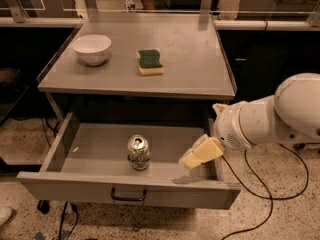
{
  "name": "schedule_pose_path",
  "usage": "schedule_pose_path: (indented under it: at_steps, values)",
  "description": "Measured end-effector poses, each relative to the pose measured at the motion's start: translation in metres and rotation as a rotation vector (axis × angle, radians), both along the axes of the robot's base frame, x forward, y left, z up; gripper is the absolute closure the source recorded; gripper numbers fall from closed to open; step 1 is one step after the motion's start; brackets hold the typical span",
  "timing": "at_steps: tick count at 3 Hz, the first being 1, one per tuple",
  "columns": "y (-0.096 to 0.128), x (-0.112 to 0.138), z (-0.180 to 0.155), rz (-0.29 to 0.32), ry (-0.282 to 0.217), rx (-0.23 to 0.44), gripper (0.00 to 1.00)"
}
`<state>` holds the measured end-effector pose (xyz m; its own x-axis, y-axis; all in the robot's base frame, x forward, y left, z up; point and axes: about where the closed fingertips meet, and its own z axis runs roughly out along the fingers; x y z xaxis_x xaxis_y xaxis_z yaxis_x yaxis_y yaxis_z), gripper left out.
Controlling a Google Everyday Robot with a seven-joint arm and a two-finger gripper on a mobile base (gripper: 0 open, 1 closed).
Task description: Pick 7up can from top drawer and place on counter
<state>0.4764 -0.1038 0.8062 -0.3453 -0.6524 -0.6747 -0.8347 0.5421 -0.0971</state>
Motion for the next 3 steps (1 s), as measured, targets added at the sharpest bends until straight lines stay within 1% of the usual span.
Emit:
schedule_pose_path:
  at_steps: [1,2,3]
  values:
    - [0.019,0.0,-0.019,-0.005,0.014,0.041,0.0]
    - [0.053,0.025,-0.056,-0.003,0.001,0.105,0.0]
    - [0.053,0.026,-0.057,-0.005,0.001,0.106,0.0]
